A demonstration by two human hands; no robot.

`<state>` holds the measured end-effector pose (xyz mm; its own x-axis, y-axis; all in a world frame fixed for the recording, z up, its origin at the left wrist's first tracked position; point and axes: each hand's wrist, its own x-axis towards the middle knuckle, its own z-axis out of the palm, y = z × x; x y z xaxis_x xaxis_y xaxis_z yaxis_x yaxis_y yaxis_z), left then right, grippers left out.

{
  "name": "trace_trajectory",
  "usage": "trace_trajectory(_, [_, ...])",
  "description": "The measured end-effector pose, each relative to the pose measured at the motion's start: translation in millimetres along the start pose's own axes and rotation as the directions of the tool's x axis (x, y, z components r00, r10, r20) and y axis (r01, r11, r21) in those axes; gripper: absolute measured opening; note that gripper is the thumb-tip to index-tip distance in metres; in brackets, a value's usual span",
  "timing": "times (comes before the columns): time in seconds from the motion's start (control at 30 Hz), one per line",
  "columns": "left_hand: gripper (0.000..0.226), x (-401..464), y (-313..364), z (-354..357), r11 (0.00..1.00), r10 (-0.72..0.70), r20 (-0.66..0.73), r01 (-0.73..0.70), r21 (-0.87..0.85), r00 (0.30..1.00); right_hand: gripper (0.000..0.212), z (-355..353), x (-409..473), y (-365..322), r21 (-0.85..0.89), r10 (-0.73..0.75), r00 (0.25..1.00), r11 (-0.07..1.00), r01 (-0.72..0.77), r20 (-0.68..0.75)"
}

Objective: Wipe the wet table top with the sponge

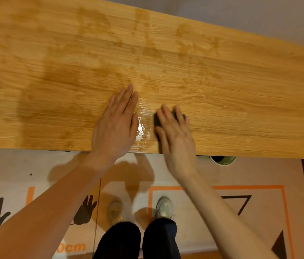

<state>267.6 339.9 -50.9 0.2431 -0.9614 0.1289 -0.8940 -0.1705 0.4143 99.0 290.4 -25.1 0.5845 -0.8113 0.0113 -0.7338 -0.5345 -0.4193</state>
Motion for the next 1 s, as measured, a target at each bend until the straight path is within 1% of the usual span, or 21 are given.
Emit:
trace_trajectory(0.07, [0.054,-1.1,0.5,0.5,1.000,0.001,-0.001,-0.001,-0.005,1.000,0.046,-15.4,6.5,32.5,-0.007,0.053,0.998,0.999,-0.054,-0.034])
trace_trajectory(0.1, [0.054,-2.2,1.3,0.8,1.000,-0.001,0.004,0.001,-0.008,1.000,0.047,-24.5,5.0,52.4,0.006,0.120,0.991,0.993,-0.119,-0.059])
trace_trajectory(0.17, [0.054,-3.5,2.6,0.8,1.000,-0.007,0.012,0.007,-0.009,1.000,0.048,-40.4,-0.2,85.6,0.043,0.278,0.953,0.960,-0.275,-0.121])
trace_trajectory(0.23, [0.054,-2.4,2.6,0.1,1.000,-0.014,0.014,0.014,-0.003,1.000,0.049,-44.4,2.2,92.9,0.068,0.392,0.901,0.920,-0.386,-0.187])
trace_trajectory(0.27, [0.053,-1.5,2.8,-0.2,1.000,-0.020,0.020,0.020,0.003,1.000,0.049,-40.6,6.8,85.3,0.069,0.418,0.883,0.908,-0.413,-0.215])
trace_trajectory(0.3, [0.053,-1.2,3.4,-0.7,1.000,-0.026,0.027,0.026,0.011,0.999,0.049,-33.5,12.6,71.9,0.058,0.412,0.880,0.910,-0.410,-0.235])
trace_trajectory(0.33, [0.053,-1.5,4.0,-1.0,0.999,-0.031,0.032,0.031,0.017,0.999,0.047,-23.8,18.9,54.8,0.038,0.371,0.895,0.927,-0.374,-0.246])
trace_trajectory(0.4, [0.053,-1.6,5.3,-1.6,0.999,-0.037,0.034,0.036,0.020,0.999,0.044,-0.2,34.3,17.3,-0.012,0.235,0.946,0.970,-0.244,-0.221])
trace_trajectory(0.47, [0.053,-1.2,5.0,-1.6,0.999,-0.034,0.035,0.033,0.008,0.999,0.042,16.2,50.6,-9.9,-0.027,0.104,0.981,0.994,-0.110,-0.165])
trace_trajectory(0.53, [0.053,-2.4,3.9,-2.4,0.999,-0.036,0.039,0.037,-0.011,0.999,0.042,17.2,57.5,-9.3,-0.033,-0.030,0.995,0.999,0.027,-0.091])
trace_trajectory(0.6, [0.054,-2.8,4.5,-3.5,0.999,-0.033,0.046,0.034,-0.018,0.998,0.043,-0.3,52.2,20.8,-0.037,-0.125,0.992,0.992,0.125,0.003])
trace_trajectory(0.63, [0.054,-2.7,5.7,-4.6,0.999,-0.033,0.048,0.034,-0.021,0.998,0.044,-12.8,46.6,42.3,-0.042,-0.136,0.990,0.990,0.137,0.026])
trace_trajectory(0.67, [0.054,-2.4,6.6,-5.4,0.999,-0.041,0.053,0.042,-0.024,0.998,0.044,-26.9,39.5,65.6,-0.046,-0.112,0.993,0.993,0.113,0.026])
trace_trajectory(0.77, [0.055,0.7,8.4,-7.3,0.996,-0.085,0.082,0.087,-0.018,0.993,0.046,-62.1,26.7,120.3,-0.021,0.061,0.998,0.998,-0.061,-0.030])
trace_trajectory(0.83, [0.056,0.8,9.0,-7.8,0.995,-0.097,0.095,0.099,-0.012,0.991,0.046,-65.1,26.7,124.9,0.003,0.175,0.982,0.985,-0.175,-0.073])
trace_trajectory(0.87, [0.056,0.6,9.2,-8.3,0.995,-0.099,0.102,0.100,-0.008,0.990,0.045,-61.0,30.8,116.0,0.012,0.202,0.975,0.979,-0.201,-0.093])
trace_trajectory(0.9, [0.056,0.6,9.8,-8.9,0.995,-0.099,0.111,0.100,-0.005,0.989,0.045,-54.8,37.2,102.5,0.005,0.193,0.976,0.981,-0.193,-0.099])
trace_trajectory(0.93, [0.057,1.0,10.6,-9.6,0.995,-0.101,0.118,0.102,-0.002,0.988,0.046,-45.5,45.7,86.2,-0.026,0.148,0.986,0.988,-0.151,-0.083])
trace_trajectory(1.0, [0.057,2.7,11.1,-10.5,0.993,-0.116,0.127,0.115,0.013,0.985,0.047,-20.3,63.4,48.5,-0.096,0.016,0.999,0.995,-0.019,-0.032])
